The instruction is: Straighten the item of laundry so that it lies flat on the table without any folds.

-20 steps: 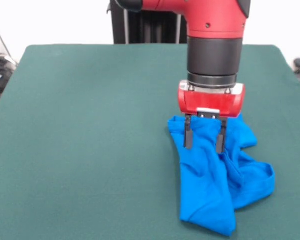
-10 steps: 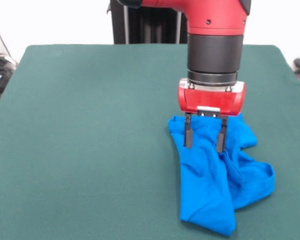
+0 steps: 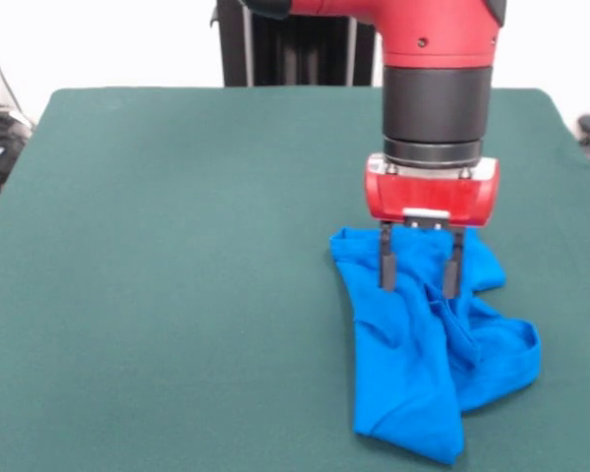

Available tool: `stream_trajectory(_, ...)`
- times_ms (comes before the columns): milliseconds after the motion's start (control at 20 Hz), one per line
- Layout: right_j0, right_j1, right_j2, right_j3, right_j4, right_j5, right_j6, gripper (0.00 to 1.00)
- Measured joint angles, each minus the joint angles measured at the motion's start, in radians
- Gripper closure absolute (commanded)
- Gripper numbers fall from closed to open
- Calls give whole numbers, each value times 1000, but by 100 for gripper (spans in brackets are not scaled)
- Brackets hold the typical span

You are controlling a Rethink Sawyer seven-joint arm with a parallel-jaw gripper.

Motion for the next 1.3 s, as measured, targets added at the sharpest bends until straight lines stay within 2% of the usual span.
stream_trajectory(450,58,1,16,0,4,0,0,0)
stream_trajectory(1300,48,2,47,0,-1,12,0,0)
